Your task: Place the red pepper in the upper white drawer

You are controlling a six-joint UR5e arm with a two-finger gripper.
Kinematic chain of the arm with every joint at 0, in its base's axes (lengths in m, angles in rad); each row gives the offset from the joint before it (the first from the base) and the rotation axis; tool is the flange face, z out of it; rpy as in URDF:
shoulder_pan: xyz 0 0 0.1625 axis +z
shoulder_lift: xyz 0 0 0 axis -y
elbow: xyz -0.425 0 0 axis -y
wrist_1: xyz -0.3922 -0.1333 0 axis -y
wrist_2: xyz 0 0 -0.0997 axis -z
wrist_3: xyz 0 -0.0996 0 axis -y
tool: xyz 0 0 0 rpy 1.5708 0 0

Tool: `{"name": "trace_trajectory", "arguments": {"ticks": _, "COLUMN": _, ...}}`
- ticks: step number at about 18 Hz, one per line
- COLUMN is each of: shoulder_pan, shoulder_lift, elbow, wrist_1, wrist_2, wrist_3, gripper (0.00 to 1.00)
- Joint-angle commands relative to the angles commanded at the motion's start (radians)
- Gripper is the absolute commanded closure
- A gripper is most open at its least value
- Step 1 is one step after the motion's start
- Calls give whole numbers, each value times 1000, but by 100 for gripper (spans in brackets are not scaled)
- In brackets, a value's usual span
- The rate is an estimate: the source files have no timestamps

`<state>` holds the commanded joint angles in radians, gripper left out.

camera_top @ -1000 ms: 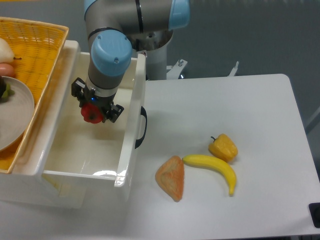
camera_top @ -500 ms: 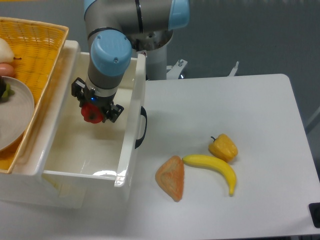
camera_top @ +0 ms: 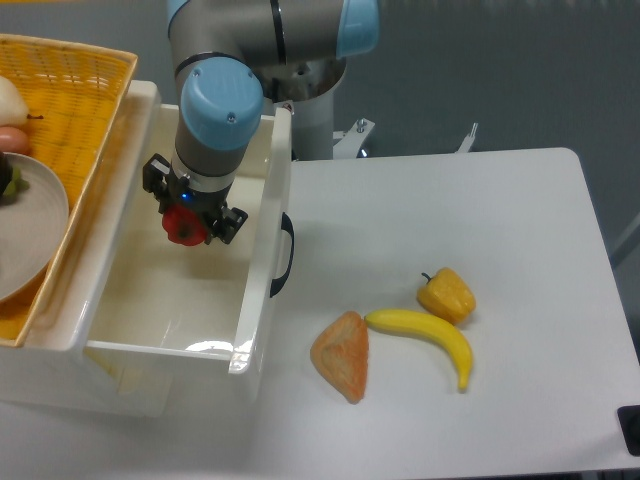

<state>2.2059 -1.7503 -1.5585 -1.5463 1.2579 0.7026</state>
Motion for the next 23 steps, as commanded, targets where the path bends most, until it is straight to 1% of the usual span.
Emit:
{"name": "trace_trajectory", "arguments": {"ticks": 1, "shoulder_pan": 0, "shoulder_lift": 0, "elbow": 0, "wrist_1": 0, "wrist_2": 0, "wrist_3": -3, "gripper": 14}}
{"name": "trace_trajectory", "arguments": {"ticks": 4, "shoulder_pan": 0, "shoulder_lift": 3, "elbow": -3, "wrist_1": 0, "wrist_2": 2, "wrist_3": -5, "gripper": 12}}
{"name": "trace_trajectory", "arguments": {"ticks": 6, "shoulder_pan": 0, "shoulder_lift": 3, "elbow": -5, "wrist_1": 0, "wrist_2": 0, "wrist_3": -5, "gripper": 6}}
{"name": "trace_trajectory", "arguments": {"ticks": 13, "shoulder_pan": 5, "shoulder_lift": 8, "elbow": 8, "wrist_1": -2, "wrist_2": 0, "wrist_3": -3, "gripper": 7}}
{"name": "trace_trajectory", "arguments": {"ticks": 15, "shoulder_pan": 8, "shoulder_lift": 9, "elbow": 8, "wrist_1": -2, "wrist_2": 2, "wrist_3": -2, "gripper": 11}}
{"name": "trace_trajectory", "arguments": {"ticks": 16, "shoulder_pan": 9, "shoulder_lift": 9, "elbow": 8, "wrist_1": -2, "wrist_2": 2, "wrist_3": 2, "gripper": 15}}
{"name": "trace_trajectory", "arguments": {"ticks": 21, "shoulder_pan": 26, "shoulder_lift": 14, "elbow": 23, "wrist_1": -9, "wrist_2": 2, "wrist_3": 8, "gripper": 18}}
{"name": "trace_trajectory", "arguments": {"ticks": 23, "shoulder_pan": 41, "shoulder_lift": 34, "elbow": 23, "wrist_1": -8, "wrist_2": 2, "wrist_3": 12, "gripper": 18}}
